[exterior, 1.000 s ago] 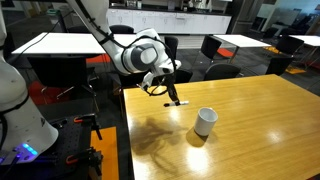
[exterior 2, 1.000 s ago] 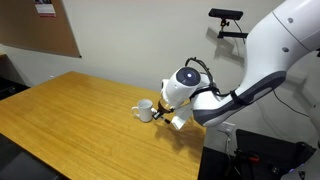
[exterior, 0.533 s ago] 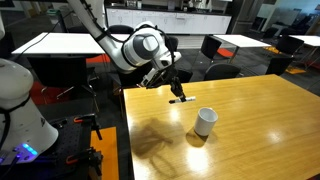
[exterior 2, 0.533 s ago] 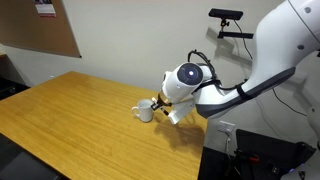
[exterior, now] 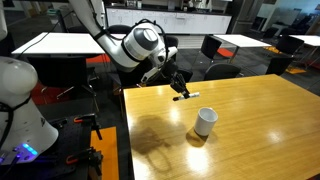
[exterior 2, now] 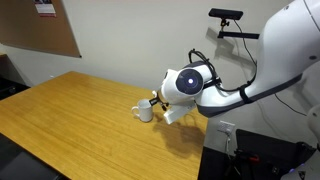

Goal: Pick up the marker and put it in the cup

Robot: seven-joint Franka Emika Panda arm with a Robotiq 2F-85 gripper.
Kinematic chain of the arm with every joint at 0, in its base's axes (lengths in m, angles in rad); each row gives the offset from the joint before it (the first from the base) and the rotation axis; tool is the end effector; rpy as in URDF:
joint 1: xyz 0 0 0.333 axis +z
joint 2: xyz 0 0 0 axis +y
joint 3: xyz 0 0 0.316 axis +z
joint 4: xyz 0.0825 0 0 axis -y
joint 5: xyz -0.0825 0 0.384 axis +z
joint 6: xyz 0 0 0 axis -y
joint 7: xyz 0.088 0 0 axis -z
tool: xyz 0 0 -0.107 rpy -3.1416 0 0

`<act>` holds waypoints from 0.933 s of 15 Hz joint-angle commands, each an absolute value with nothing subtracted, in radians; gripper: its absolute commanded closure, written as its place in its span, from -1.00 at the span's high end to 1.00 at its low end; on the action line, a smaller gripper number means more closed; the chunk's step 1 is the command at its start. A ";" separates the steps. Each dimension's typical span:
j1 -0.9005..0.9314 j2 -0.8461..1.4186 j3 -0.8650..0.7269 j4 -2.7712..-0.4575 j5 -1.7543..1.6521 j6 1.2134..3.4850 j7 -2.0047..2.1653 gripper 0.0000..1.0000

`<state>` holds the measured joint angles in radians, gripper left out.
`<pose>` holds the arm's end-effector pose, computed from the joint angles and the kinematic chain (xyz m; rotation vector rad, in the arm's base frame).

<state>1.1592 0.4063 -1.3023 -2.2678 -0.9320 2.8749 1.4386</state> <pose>0.5555 -0.0192 0.3294 2.4166 -0.7305 0.9535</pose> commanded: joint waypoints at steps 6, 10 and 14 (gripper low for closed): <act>1.200 0.591 -1.338 -2.210 -1.000 2.780 1.689 -0.90; 1.174 0.575 -1.306 -2.200 -1.004 2.735 1.677 -0.90; 1.131 0.525 -1.281 -2.185 -1.079 2.800 1.637 -0.90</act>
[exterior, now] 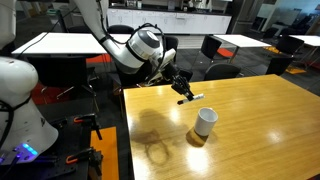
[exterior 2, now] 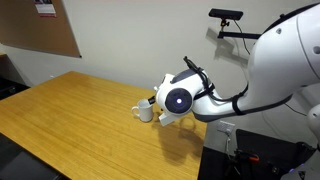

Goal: Pick up the marker and put it in the cup

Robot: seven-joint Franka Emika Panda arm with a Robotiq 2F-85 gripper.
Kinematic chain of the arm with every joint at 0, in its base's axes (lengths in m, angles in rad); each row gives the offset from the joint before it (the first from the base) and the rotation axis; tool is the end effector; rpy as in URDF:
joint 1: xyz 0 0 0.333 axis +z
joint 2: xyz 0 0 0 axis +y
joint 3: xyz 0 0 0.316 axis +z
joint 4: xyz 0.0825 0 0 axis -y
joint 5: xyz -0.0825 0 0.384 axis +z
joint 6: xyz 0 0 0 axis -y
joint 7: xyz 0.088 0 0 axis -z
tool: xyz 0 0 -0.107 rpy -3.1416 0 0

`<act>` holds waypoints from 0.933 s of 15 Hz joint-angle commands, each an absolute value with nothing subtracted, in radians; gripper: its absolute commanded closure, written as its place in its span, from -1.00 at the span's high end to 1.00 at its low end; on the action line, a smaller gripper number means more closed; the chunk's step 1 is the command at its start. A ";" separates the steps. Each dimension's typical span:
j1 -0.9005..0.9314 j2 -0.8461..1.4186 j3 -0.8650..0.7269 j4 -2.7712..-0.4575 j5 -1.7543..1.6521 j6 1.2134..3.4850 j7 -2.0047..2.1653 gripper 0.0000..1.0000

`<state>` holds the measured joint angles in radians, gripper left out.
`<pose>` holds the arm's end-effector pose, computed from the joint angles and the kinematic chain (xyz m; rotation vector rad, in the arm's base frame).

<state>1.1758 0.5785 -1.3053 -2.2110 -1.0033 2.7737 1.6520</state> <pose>0.5674 -0.0161 0.3113 2.1809 -0.7762 1.0049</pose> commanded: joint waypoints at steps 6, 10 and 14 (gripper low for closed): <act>1.012 0.461 -1.203 -2.094 -1.248 2.787 1.658 -0.90; 0.919 0.491 -1.134 -2.040 -1.253 2.843 1.637 -0.90; 0.873 0.510 -1.098 -2.016 -1.257 2.865 1.661 -0.90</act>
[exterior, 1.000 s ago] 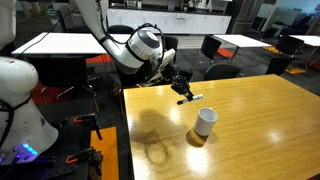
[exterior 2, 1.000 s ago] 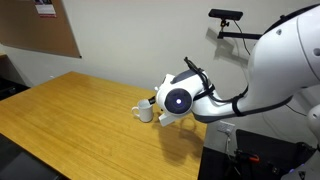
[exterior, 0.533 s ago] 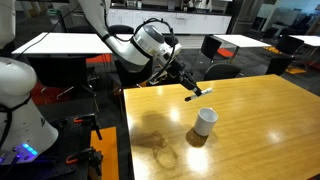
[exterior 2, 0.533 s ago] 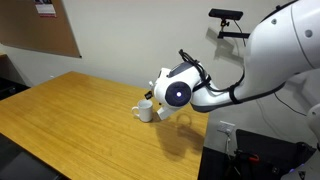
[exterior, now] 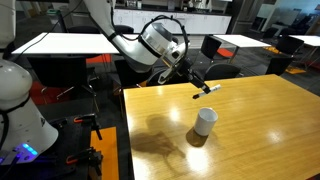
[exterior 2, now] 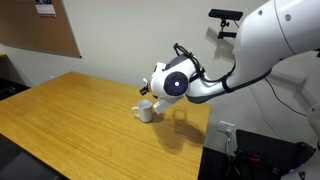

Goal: Pick up the marker and put it in the cup

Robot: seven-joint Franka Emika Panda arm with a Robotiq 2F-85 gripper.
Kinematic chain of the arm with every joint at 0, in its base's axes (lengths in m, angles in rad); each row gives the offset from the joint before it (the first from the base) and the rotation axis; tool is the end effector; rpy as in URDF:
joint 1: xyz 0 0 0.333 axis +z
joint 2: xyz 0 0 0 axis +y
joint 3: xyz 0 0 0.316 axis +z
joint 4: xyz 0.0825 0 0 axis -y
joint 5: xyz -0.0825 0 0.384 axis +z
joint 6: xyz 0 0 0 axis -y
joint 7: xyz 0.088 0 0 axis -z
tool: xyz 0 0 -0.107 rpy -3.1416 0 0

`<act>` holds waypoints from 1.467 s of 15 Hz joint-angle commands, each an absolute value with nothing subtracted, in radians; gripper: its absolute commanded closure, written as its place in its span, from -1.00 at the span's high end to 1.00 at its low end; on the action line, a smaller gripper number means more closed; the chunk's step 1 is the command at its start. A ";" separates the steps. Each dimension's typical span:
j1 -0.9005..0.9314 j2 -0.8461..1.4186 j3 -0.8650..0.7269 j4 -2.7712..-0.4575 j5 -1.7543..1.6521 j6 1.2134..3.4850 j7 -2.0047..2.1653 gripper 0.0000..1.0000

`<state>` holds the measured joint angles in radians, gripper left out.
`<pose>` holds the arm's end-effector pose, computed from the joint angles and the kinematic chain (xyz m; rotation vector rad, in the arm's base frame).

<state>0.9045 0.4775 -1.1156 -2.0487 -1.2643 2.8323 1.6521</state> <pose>0.6069 -0.0403 0.3436 2.2518 -0.5843 1.1065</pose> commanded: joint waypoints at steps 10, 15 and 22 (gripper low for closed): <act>0.852 0.645 -1.087 -1.942 -1.263 2.844 1.786 -0.90; 0.832 0.710 -1.080 -1.909 -1.245 2.832 1.814 -0.90; 0.816 0.798 -1.085 -1.847 -1.212 2.824 1.883 -0.90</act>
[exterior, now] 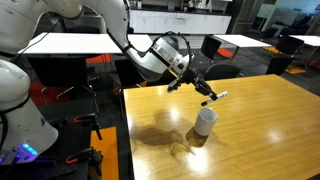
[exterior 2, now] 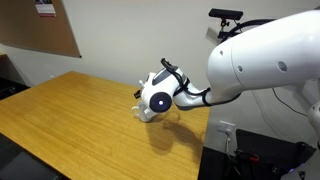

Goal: Pick up the marker and put it in the cup

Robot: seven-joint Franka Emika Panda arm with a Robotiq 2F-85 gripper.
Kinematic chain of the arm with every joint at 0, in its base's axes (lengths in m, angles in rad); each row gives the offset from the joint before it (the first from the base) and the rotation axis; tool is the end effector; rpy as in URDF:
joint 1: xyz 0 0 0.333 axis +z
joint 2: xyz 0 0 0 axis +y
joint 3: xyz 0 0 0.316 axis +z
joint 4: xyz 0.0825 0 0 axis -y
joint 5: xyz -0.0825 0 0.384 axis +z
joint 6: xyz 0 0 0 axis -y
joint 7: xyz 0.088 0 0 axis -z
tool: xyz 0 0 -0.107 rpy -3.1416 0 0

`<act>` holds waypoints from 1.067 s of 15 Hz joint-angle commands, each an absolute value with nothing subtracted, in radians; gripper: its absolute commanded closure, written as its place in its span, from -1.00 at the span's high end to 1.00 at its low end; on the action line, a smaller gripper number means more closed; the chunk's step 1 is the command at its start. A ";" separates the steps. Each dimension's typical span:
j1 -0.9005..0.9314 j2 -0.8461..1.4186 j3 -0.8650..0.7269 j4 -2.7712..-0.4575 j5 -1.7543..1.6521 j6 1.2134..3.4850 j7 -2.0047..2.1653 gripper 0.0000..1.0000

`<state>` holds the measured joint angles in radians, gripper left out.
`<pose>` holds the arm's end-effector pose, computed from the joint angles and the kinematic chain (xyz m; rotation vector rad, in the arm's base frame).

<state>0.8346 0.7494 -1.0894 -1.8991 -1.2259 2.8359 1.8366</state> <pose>0.6473 -0.0439 0.2941 2.1044 -0.6386 1.1720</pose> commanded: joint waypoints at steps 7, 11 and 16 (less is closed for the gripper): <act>0.575 0.703 -0.748 -1.743 -1.431 2.546 1.984 -0.90; 0.378 0.659 -0.498 -1.699 -1.535 2.402 1.983 -0.90; 0.169 0.630 -0.241 -1.685 -1.608 2.297 1.972 -0.90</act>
